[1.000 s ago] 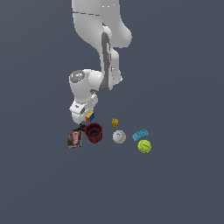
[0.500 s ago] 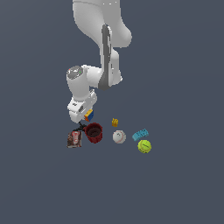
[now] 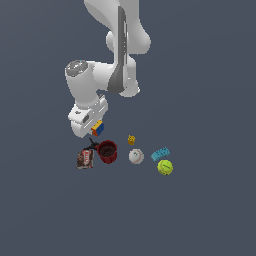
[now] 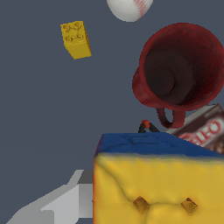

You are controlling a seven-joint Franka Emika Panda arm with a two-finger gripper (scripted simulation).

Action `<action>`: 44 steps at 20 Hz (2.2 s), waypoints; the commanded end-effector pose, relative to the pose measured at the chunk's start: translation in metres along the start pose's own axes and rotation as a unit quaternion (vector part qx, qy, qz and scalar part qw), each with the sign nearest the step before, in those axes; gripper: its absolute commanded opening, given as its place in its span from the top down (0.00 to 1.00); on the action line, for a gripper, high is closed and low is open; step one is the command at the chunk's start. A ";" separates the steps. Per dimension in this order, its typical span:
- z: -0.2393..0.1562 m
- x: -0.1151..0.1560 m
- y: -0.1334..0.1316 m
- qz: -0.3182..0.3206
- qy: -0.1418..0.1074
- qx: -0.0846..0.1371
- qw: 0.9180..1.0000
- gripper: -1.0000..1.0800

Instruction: Pick up a designated object from a clutter of objects.

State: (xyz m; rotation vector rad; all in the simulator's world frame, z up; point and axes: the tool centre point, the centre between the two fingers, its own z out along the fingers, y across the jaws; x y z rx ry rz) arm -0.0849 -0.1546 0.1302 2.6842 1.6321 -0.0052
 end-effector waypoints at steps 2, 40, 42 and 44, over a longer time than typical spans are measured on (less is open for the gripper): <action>-0.031 0.005 0.013 0.000 0.000 -0.001 1.000 1.00; -0.274 0.049 0.124 -0.001 0.001 -0.001 1.000 1.00; -0.276 0.049 0.125 -0.001 0.001 -0.001 1.000 1.00; -0.276 0.049 0.125 -0.001 0.001 -0.001 1.000 1.00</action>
